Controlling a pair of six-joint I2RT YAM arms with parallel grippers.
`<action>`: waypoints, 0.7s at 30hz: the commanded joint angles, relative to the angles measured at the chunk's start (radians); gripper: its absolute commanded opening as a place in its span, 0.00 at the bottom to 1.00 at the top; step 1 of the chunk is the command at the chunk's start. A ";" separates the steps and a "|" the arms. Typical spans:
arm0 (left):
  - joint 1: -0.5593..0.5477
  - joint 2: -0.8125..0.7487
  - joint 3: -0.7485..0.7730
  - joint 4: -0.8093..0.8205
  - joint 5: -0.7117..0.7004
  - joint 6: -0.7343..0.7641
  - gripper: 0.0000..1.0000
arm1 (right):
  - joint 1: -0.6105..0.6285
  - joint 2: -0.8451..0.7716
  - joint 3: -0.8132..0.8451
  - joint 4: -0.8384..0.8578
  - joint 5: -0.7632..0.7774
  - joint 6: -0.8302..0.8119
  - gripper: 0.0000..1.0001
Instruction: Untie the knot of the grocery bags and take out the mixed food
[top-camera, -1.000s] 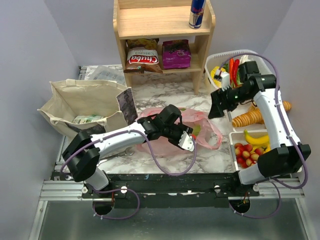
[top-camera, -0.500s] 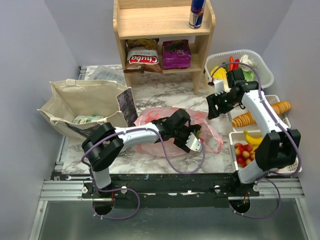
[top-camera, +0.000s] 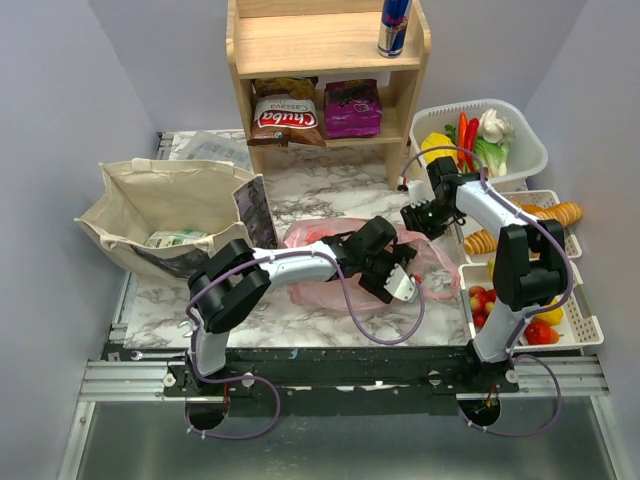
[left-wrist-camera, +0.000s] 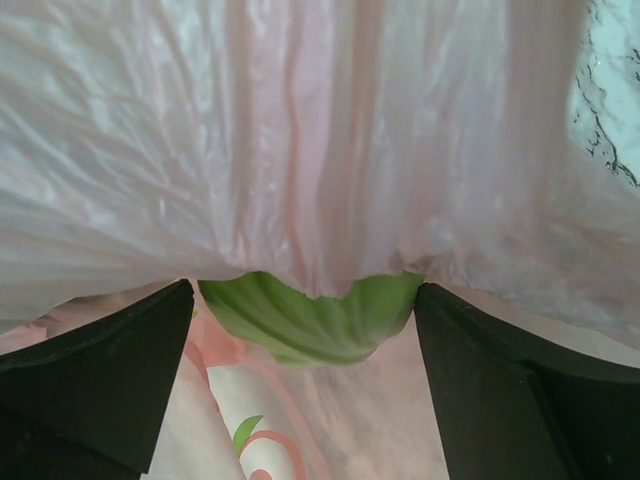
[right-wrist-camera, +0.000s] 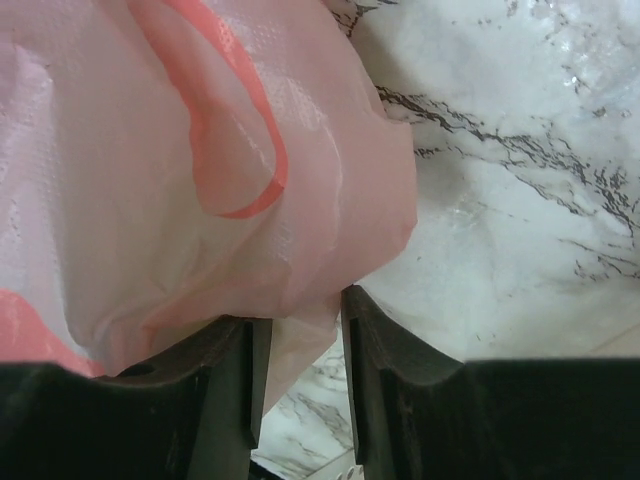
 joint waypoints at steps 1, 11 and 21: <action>-0.006 0.056 0.043 -0.072 0.001 0.026 0.90 | 0.030 0.004 -0.059 0.040 -0.042 0.017 0.38; -0.005 -0.041 -0.052 -0.134 0.022 -0.047 0.43 | 0.042 0.008 -0.143 0.137 0.011 0.060 0.34; -0.003 -0.360 -0.273 -0.161 0.052 -0.138 0.15 | 0.044 0.033 -0.182 0.204 0.056 0.074 0.34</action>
